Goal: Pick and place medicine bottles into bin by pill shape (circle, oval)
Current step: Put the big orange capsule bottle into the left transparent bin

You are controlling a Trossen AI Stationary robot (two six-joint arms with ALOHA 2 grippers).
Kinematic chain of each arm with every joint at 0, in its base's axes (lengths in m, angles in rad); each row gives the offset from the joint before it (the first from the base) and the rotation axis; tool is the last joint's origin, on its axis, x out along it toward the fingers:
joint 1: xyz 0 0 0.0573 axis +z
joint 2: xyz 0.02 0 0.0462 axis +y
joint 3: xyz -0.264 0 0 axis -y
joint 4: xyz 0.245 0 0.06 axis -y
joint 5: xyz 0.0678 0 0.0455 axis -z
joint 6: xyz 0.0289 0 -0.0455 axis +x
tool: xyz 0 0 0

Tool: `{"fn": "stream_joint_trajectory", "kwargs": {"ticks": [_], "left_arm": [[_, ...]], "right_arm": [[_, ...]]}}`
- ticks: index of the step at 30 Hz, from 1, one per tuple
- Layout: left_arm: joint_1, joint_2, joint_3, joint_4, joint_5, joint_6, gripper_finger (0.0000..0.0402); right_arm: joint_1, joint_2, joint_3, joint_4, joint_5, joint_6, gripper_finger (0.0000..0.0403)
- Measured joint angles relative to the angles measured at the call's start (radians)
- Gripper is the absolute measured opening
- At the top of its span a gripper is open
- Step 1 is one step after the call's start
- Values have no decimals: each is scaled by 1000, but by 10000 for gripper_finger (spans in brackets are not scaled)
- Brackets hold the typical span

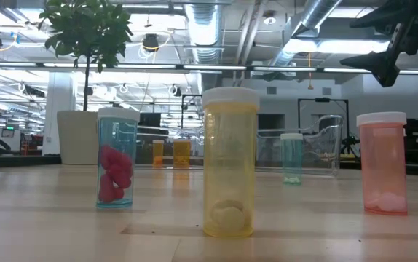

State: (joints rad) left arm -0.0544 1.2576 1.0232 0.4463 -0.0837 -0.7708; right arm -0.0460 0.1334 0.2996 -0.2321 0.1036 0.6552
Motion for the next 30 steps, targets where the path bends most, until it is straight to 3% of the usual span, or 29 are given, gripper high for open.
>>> {"fn": "stream_joint_trajectory", "kwargs": {"ticks": [8,12,17,23,30], "left_arm": [[-12,-134,0,325,34,87,203],[-20,-166,0,383,126,140,203],[-19,-181,0,346,155,152,203],[-7,-189,0,49,103,224,203],[22,-206,0,-528,-153,242,203]], "right_arm": [[0,0,0,-4,0,0,333],[0,0,0,-10,0,-1,333],[0,0,0,-12,0,-1,333],[0,0,0,-20,0,0,333],[0,0,0,-22,0,0,333]]}}
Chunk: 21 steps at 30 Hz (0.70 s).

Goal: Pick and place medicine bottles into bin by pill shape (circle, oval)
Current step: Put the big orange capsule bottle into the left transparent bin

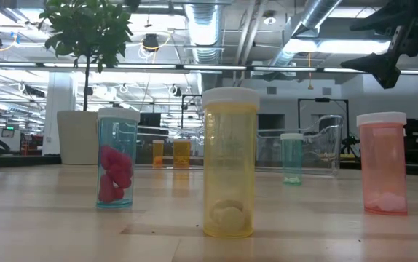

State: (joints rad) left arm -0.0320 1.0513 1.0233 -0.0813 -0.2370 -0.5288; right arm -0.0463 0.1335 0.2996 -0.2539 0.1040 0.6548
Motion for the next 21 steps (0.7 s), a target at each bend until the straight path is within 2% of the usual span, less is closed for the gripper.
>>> {"fn": "stream_joint_trajectory", "kwargs": {"ticks": [3,9,14,21], "left_arm": [[15,0,0,-239,-125,-35,203],[47,32,0,-539,-260,-54,203],[72,110,0,-609,-337,26,203],[139,271,-3,-645,-356,99,203]], "right_arm": [[0,0,0,0,0,0,333],[0,0,0,0,0,0,333],[0,0,0,-1,1,0,333],[0,0,0,-2,1,18,333]]}}
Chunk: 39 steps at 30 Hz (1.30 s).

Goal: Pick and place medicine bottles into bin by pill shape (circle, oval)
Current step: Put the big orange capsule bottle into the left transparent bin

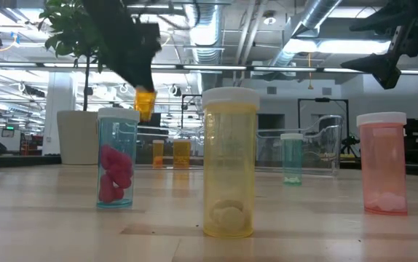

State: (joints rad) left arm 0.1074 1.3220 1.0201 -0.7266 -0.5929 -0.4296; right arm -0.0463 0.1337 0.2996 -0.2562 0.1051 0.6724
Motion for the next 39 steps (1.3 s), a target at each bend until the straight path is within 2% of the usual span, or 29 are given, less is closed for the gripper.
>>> {"fn": "stream_joint_trajectory", "kwargs": {"ticks": [4,10,18,29,39], "left_arm": [[53,-3,-75,74,30,-49,203],[107,-126,-207,167,46,-56,203],[143,-128,-366,453,71,-46,203],[146,4,-374,458,55,-23,203],[184,13,-378,459,28,-47,207]], "right_arm": [[0,0,0,0,0,1,333],[0,0,0,-2,0,1,333],[0,0,0,-6,0,0,333],[0,0,0,-20,0,0,333],[0,0,0,-27,0,1,333]]}}
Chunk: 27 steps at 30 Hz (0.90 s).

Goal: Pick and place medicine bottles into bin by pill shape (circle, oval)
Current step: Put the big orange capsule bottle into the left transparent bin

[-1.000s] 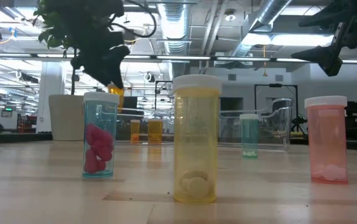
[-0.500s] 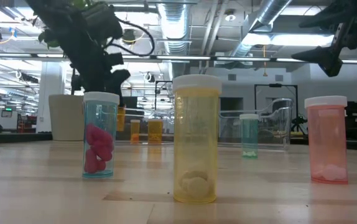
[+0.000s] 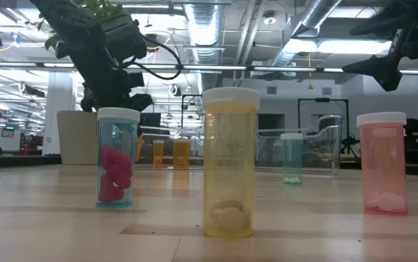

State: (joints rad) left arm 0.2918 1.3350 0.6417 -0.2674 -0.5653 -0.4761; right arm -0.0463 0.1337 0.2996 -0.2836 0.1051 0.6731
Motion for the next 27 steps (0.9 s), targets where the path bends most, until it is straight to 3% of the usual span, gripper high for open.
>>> {"fn": "stream_joint_trajectory", "kwargs": {"ticks": [5,27], "left_arm": [[21,-3,-42,83,-9,-42,210],[15,2,-12,63,72,16,224]], "right_arm": [[0,0,0,0,0,1,333],[0,0,0,0,-1,18,333]]}}
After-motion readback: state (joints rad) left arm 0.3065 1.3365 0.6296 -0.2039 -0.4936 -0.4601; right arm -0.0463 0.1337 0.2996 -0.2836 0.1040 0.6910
